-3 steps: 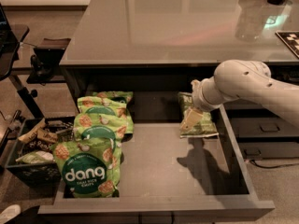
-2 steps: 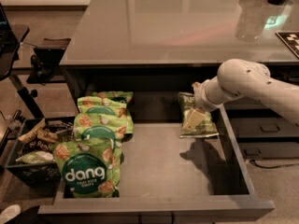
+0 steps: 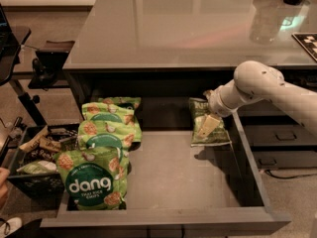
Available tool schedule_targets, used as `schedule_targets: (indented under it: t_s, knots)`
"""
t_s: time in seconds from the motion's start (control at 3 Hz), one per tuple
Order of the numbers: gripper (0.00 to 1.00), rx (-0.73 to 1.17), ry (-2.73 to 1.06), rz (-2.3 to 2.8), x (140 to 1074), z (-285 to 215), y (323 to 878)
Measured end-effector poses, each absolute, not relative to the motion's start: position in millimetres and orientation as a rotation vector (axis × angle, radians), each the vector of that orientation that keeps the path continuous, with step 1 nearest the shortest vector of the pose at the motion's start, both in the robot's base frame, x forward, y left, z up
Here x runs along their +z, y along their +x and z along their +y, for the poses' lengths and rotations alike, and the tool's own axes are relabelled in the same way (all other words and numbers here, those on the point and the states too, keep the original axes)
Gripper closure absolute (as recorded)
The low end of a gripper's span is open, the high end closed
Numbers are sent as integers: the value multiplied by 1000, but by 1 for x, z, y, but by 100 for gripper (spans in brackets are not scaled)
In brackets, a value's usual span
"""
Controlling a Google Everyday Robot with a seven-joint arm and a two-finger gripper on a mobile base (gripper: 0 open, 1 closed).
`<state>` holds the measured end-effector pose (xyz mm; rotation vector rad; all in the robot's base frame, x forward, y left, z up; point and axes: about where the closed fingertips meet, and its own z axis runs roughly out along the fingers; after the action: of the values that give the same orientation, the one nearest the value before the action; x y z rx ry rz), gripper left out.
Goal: Pick green jalapeno chip bag from top drawer and place on counter
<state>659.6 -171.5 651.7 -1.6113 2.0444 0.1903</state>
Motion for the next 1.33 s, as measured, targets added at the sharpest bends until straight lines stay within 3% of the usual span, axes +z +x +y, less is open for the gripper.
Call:
schedule_targets:
  t_s: [1.0,1.33]
  knots:
    - [0,203,-1621,2092,625,-196,665]
    - [19,209,-1623,2096,621,-197,663]
